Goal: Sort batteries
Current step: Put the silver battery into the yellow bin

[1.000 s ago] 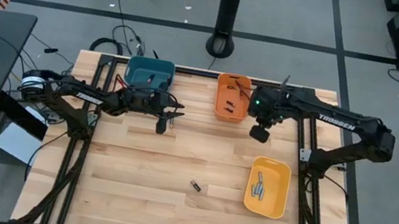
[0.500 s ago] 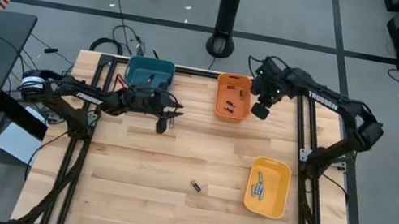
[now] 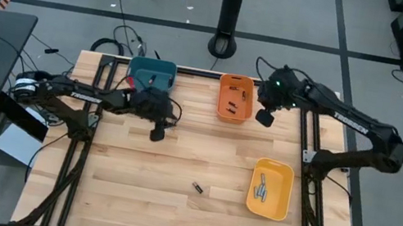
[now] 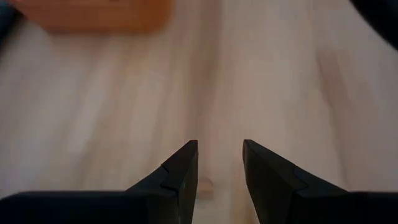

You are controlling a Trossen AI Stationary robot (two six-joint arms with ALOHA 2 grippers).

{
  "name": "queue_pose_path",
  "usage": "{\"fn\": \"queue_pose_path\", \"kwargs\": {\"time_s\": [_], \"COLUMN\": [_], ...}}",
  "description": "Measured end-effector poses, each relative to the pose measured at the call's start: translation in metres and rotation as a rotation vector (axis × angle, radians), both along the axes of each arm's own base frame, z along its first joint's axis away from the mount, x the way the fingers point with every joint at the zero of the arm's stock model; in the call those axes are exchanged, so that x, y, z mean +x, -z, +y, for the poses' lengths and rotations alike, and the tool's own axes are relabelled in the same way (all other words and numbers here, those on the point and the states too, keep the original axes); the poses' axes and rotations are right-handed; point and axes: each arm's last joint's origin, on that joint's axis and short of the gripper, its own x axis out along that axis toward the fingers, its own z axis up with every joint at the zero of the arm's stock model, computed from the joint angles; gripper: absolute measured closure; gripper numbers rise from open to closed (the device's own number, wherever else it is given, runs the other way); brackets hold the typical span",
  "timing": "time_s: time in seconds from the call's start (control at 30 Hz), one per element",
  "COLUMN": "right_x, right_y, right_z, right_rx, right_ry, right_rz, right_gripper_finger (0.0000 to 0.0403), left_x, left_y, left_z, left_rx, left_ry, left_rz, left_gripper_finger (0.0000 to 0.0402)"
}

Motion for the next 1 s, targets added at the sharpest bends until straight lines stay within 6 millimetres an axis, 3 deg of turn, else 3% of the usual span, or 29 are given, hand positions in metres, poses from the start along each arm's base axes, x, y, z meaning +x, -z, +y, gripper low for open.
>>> {"fn": "queue_pose_path", "kwargs": {"time_s": [0.27, 0.6, 0.77, 1.0], "right_x": [0.0, 0.004, -0.001, -0.004], "right_y": [0.021, 0.04, 0.048, 0.076], "right_z": [0.031, 0.048, 0.016, -0.064], "right_rx": [-0.014, -0.041, -0.093, 0.003], "right_ry": [-0.078, -0.091, 0.059, 0.258], "right_rz": [-0.084, -0.084, -0.026, 0.043], "right_gripper_finger": [0.0394, 0.0393, 0.0394, 0.0395], "left_x": [0.0, 0.003, 0.005, 0.008], "left_y": [0.002, 0.0, -0.002, -0.003], "left_z": [-0.019, -0.016, -0.015, -0.012], "left_rx": [0.003, 0.025, 0.046, 0.044], "left_ry": [-0.003, -0.077, -0.076, -0.029], "left_rz": [0.135, 0.101, 0.041, -0.183], "left_gripper_finger": [0.0243, 0.0149, 0.0148, 0.0241]}}
